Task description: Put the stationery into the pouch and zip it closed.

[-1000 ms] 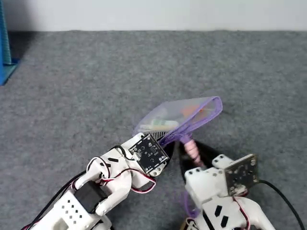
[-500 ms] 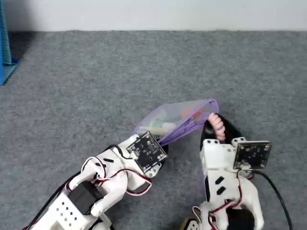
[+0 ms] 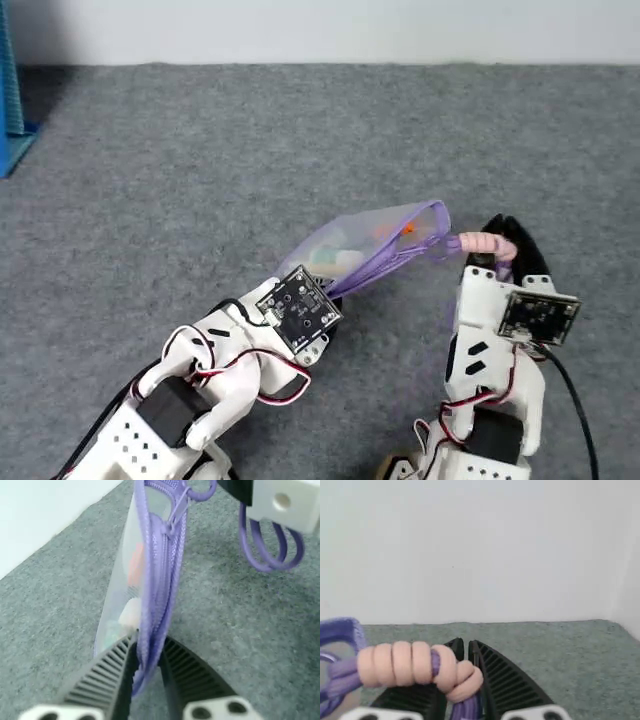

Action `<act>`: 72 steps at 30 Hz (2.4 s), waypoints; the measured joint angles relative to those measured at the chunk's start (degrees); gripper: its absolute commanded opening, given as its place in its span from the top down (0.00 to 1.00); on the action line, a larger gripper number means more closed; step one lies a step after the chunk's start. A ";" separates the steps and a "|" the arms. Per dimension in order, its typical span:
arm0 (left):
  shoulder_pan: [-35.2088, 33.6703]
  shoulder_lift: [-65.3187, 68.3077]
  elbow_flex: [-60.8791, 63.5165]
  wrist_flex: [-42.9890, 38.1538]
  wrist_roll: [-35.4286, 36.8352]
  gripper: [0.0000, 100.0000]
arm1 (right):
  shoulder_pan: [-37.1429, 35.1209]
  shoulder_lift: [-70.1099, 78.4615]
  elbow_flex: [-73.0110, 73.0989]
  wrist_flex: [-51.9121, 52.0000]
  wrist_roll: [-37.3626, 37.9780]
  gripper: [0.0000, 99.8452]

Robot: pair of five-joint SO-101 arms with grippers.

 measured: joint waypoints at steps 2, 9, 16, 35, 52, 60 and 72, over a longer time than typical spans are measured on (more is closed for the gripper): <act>0.00 0.00 0.00 0.00 0.00 0.99 | 0.18 0.00 0.35 -0.62 0.09 0.99; 0.00 0.00 0.00 0.09 0.00 0.99 | -1.41 0.00 -0.09 3.96 2.20 0.90; -0.62 0.00 0.09 0.44 0.00 0.99 | -11.34 0.00 -5.98 26.02 3.43 0.82; -0.70 0.00 0.09 0.44 0.00 0.99 | -27.78 -0.79 -12.22 31.21 -1.23 0.83; -1.14 0.00 0.09 0.44 0.00 0.99 | -25.49 0.00 -5.63 15.21 2.29 0.99; -1.14 0.00 0.00 0.97 0.00 0.99 | -17.76 -0.26 -5.45 11.78 2.99 0.99; -1.14 0.00 0.00 1.05 0.00 0.99 | -6.86 0.00 -5.01 6.51 7.47 0.99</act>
